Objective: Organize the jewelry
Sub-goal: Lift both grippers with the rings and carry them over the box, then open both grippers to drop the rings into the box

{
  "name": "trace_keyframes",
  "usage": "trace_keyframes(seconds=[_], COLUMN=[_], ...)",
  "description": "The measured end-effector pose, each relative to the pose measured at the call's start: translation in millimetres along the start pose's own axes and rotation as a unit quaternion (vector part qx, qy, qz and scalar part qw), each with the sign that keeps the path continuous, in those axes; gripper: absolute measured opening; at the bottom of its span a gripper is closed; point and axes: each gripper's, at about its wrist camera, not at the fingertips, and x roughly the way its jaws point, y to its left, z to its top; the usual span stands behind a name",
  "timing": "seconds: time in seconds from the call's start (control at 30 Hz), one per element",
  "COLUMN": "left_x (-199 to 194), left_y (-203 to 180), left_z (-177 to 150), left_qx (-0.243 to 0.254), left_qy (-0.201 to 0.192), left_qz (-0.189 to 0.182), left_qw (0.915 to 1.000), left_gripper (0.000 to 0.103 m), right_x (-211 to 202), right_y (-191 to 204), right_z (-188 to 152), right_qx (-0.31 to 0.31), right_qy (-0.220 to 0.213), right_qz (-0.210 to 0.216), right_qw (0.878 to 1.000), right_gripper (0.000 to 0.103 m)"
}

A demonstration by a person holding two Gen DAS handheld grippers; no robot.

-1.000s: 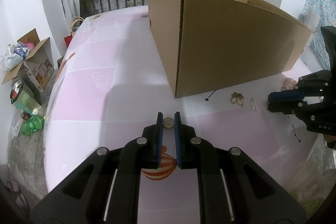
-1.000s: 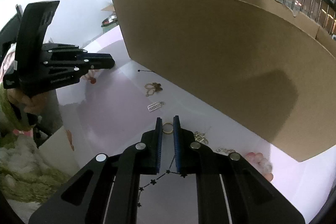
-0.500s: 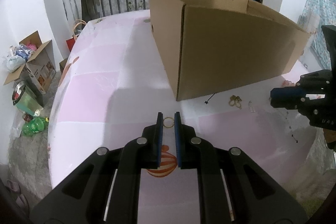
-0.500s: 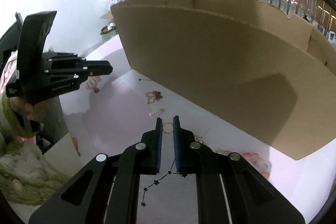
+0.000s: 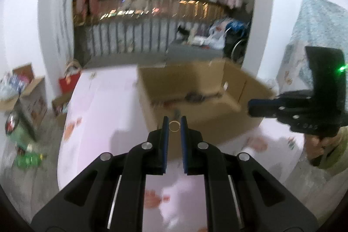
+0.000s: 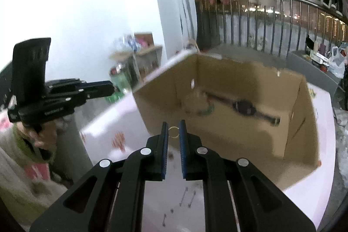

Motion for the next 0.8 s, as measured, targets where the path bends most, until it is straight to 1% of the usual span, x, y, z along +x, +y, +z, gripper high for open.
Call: trace_keyframes(seconds=[0.07,0.13,0.17,0.2,0.27,0.3,0.33,0.37,0.43,0.47,0.5,0.57,0.63,0.67,0.73,0.8], left_x=[12,34,46,63,93,102,123,133,155,163,167,173,175,175,174,175], left_y=[-4,-13,-17,-20,-25,-25,-24,-23,-15,-10,-7,-5,-4,-3,-4,-4], left_z=[20,36,41,47,51,52,52,51,47,46,45,42,40,40,41,43], left_qx=[0.005,0.029,0.038,0.043,0.042,0.041,0.037,0.031,-0.001,-0.017,-0.024,-0.021,-0.022,-0.023,-0.020,-0.018], left_qy=[0.002,0.011,0.021,0.040,0.073,0.085,0.113,0.126,0.164,0.174,0.176,0.180,0.182,0.181,0.179,0.177], left_qz=[-0.010,0.005,0.011,0.011,0.010,0.012,0.017,0.016,0.000,-0.006,-0.006,-0.001,0.000,-0.001,-0.001,-0.001], left_qw=[0.9999,0.9995,0.9990,0.9982,0.9964,0.9954,0.9927,0.9914,0.9865,0.9845,0.9840,0.9835,0.9831,0.9832,0.9836,0.9840], left_gripper=[0.009,0.010,0.010,0.010,0.010,0.010,0.010,0.010,0.010,0.010,0.010,0.012,0.021,0.023,0.023,0.025], right_x=[4,12,20,29,48,60,64,70,83,89,94,99,101,101,100,97], right_y=[-11,-27,-35,-42,-60,-69,-74,-79,-87,-91,-95,-98,-103,-105,-110,-112], right_z=[12,24,30,33,39,41,43,43,42,41,39,36,34,33,30,28], right_qx=[0.017,0.034,0.046,0.057,0.084,0.096,0.104,0.112,0.121,0.127,0.134,0.142,0.148,0.153,0.163,0.166], right_qy=[0.000,0.010,0.023,0.035,0.065,0.088,0.094,0.103,0.125,0.134,0.140,0.142,0.142,0.140,0.137,0.133], right_qz=[0.001,-0.010,-0.012,-0.012,-0.018,-0.019,-0.026,-0.029,-0.032,-0.038,-0.038,-0.035,-0.035,-0.032,-0.029,-0.029], right_qw=[1.000,0.999,0.999,0.998,0.994,0.991,0.990,0.988,0.984,0.982,0.980,0.979,0.978,0.978,0.977,0.977], right_gripper=[0.010,0.010,0.010,0.010,0.010,0.010,0.010,0.011,0.011,0.011,0.011,0.011,0.012,0.012,0.017,0.019])
